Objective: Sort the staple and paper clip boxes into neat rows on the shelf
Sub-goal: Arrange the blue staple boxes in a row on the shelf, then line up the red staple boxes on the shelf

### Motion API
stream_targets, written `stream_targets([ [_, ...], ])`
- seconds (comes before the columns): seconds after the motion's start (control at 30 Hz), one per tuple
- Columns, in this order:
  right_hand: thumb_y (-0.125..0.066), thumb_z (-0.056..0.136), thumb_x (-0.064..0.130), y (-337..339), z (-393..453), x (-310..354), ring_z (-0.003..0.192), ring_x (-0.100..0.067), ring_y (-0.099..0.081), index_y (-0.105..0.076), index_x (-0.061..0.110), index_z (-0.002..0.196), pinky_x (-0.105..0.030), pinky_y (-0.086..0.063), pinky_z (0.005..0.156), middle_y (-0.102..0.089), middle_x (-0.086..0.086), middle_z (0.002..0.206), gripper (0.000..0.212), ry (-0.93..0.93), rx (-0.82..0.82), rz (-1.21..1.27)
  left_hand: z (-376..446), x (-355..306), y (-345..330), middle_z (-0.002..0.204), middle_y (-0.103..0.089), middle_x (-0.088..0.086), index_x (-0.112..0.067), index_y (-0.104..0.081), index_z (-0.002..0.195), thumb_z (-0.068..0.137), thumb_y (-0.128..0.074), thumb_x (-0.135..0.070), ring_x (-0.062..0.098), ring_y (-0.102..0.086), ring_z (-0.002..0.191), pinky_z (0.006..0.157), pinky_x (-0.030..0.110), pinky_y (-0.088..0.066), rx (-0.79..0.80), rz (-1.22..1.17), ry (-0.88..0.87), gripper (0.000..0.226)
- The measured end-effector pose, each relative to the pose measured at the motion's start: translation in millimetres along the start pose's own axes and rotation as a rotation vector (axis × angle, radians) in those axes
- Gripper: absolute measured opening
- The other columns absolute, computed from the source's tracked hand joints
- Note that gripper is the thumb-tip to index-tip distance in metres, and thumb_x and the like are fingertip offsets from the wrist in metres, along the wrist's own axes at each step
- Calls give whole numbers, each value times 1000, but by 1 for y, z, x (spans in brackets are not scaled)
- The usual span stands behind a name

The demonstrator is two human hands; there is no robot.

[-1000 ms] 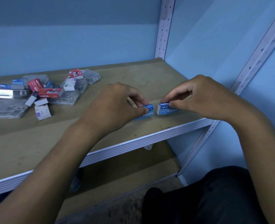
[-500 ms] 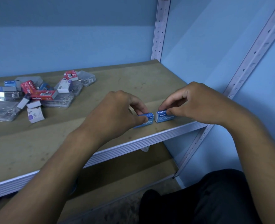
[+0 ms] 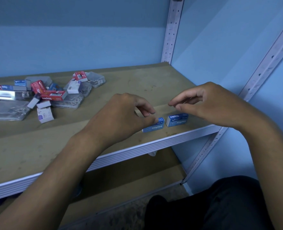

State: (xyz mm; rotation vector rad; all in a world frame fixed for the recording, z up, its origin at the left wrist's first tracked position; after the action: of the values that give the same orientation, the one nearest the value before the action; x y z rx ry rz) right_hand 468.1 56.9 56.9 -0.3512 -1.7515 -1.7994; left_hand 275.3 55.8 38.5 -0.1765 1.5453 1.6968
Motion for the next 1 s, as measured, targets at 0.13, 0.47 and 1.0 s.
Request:
stream_targets([
  [0.13,-71,92,29,-3,5,13,90,8,-67,-79,42,95,-14,-50,83,-75,25,92,15,55,-25,5,-6,9,18,84,-69,-21,-35,-75,94,82,-70,-47,-6,-62,75,67,17,-50,-39,46,10,18],
  [0.47,-71,91,27,-35,31,69,89,11,-66,-79,43,94,-9,-48,77,-74,29,92,18,199,32,7,-44,46,82,84,-70,-19,-31,-75,90,85,-69,-41,-4,-63,73,66,12,-49,-114,136,66,13],
  [1.0,-70,92,24,-120,69,159,87,9,-66,-80,37,95,-11,-50,79,-75,25,90,17,294,215,-2,-99,110,135,82,-69,-18,-29,-75,88,84,-71,-35,-17,-56,74,61,0,-37,-225,146,216,8],
])
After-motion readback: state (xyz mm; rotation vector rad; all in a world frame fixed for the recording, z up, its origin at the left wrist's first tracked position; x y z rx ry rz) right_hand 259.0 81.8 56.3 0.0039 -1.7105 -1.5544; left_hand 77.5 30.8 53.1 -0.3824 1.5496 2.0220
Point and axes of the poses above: each hand's wrist, its own z-axis towards the middle knuckle, its own y-axis out of the back of the hand, x = y × z, the point moved 8 cm from there along z, towards the middle knuckle
